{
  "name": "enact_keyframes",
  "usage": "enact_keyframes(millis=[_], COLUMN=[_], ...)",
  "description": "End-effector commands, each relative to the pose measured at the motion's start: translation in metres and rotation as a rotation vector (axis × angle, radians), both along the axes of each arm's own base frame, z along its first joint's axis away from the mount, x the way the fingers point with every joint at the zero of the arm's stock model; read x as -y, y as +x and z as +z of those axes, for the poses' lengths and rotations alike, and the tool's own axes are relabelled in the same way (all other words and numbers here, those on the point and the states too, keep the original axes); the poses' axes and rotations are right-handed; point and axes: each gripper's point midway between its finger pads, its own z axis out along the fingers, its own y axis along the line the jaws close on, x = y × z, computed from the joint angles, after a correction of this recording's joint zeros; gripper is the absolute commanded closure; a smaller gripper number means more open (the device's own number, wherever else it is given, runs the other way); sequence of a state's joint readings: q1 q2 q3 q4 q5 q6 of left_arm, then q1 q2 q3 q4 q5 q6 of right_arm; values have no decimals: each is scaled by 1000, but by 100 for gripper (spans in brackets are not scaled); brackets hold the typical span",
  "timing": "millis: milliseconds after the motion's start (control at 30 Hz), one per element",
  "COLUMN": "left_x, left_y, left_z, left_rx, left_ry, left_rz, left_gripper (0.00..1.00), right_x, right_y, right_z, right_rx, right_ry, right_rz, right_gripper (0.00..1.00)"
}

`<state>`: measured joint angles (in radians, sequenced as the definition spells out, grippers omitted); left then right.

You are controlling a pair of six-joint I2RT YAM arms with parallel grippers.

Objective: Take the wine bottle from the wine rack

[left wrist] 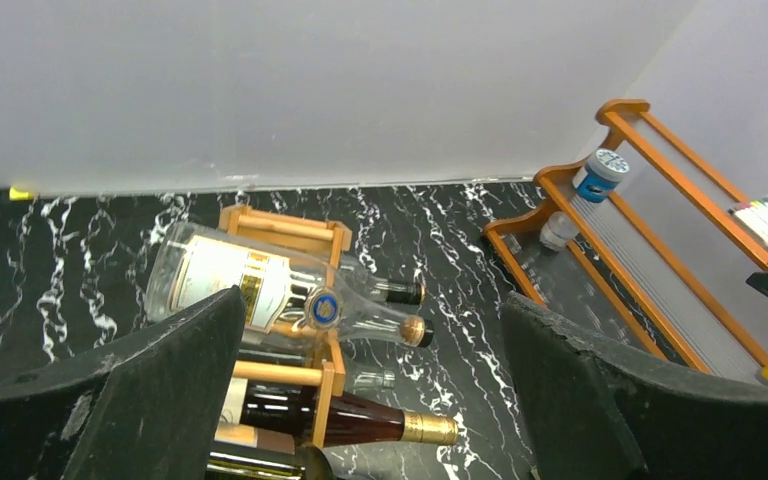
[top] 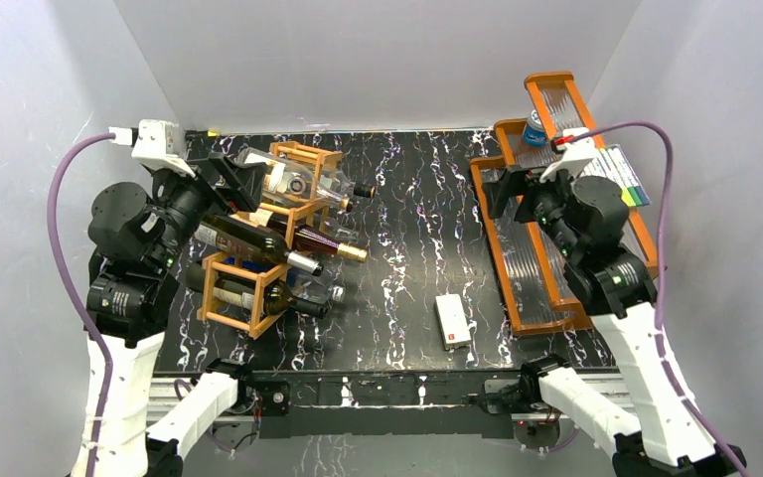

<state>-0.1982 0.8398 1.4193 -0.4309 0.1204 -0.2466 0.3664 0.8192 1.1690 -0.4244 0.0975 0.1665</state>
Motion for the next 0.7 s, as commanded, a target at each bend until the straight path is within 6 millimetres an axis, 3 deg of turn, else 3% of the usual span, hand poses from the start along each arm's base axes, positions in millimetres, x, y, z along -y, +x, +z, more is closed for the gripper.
enact_keyframes(millis=[0, 200, 367, 667], left_x=[-13, -20, -22, -20], left_y=[5, 9, 9, 4], left_z=[-12, -27, -34, -46], left_rx=[-49, -106, -138, -194], left_ry=[-49, -77, -86, -85], left_rz=[81, 129, 145, 129], left_gripper=[2, 2, 2, 2], right_x=[-10, -22, -33, -80], right_y=[9, 25, 29, 31], right_z=[19, 6, 7, 21], right_rx=[19, -55, -69, -114], right_ry=[50, 34, 47, 177], right_rz=[11, 31, 68, 251], right_gripper=[2, 2, 2, 2])
